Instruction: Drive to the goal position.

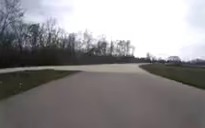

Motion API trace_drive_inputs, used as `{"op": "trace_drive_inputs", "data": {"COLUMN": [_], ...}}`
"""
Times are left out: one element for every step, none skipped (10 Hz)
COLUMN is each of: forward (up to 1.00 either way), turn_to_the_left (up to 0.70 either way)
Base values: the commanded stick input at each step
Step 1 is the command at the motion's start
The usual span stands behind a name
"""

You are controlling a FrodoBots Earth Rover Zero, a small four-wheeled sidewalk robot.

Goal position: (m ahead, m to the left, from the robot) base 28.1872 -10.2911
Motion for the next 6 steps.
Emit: {"op": "trace_drive_inputs", "data": {"forward": [1.00,1.00,1.00,1.00,1.00,1.00], "turn_to_the_left": [-0.17,0.00,0.00,0.00,0.00,0.00]}}
